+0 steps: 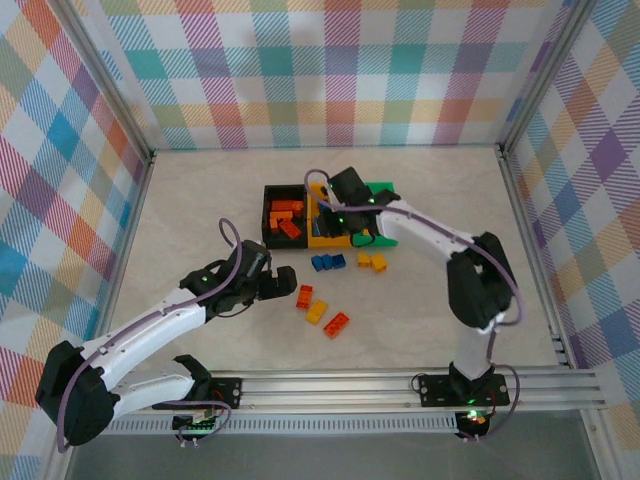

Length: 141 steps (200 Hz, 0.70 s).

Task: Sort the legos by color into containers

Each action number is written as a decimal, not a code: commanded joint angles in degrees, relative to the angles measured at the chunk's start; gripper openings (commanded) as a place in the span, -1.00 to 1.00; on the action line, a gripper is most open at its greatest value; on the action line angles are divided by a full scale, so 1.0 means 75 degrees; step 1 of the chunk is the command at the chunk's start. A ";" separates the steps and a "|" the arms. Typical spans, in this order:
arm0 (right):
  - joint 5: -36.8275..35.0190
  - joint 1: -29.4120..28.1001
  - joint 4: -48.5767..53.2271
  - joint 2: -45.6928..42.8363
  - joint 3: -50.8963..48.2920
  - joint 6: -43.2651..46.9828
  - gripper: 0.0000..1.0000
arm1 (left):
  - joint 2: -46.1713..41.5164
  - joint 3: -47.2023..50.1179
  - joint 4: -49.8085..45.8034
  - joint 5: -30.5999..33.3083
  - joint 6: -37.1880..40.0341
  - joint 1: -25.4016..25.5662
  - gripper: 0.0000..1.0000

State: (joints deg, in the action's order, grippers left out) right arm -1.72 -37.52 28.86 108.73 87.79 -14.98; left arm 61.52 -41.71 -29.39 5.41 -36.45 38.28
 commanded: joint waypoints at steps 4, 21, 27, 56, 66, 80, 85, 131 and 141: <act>-0.0075 0.0238 0.0533 0.0901 0.1049 0.0149 -0.39 | -0.0014 0.0043 0.0019 -0.0097 0.0062 -0.0112 1.00; -0.0146 0.0345 0.0724 0.1392 0.1691 0.0099 -0.34 | 0.0066 0.0009 0.0016 -0.0101 0.0121 -0.0124 1.00; -0.0152 0.0364 0.0788 0.1508 0.1869 0.0076 -0.31 | 0.0105 -0.0017 0.0016 -0.0129 0.0147 -0.0135 1.00; -0.0132 0.0419 0.0896 0.1679 0.2275 -0.0052 0.14 | 0.0312 -0.0136 0.0059 -0.0207 0.0311 -0.0153 1.00; -0.0068 0.0420 0.0821 0.1567 0.2207 -0.0074 0.25 | 0.0390 -0.0190 0.0065 -0.0241 0.0380 -0.0159 1.00; -0.0006 0.0420 0.0717 0.1279 0.2026 -0.0094 0.32 | 0.0532 -0.0303 0.0098 -0.0265 0.0509 -0.0171 1.00; -0.0006 0.0420 0.0660 0.1159 0.1929 -0.0106 0.34 | 0.0591 -0.0345 0.0104 -0.0264 0.0566 -0.0170 0.99; 0.0147 0.0417 -0.0237 -0.0452 -0.0070 -0.0460 0.39 | 0.1799 -0.1083 0.0463 -0.0467 0.1188 -0.0171 0.67; 0.0185 0.0414 -0.0451 -0.0837 -0.0616 -0.0568 0.40 | 0.2263 -0.1335 0.0519 -0.0524 0.1263 -0.0147 0.58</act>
State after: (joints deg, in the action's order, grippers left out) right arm -1.85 -34.30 30.11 109.80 90.04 -16.67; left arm 72.86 -47.53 -27.99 3.11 -30.44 37.34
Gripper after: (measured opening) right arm 0.696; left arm 0.829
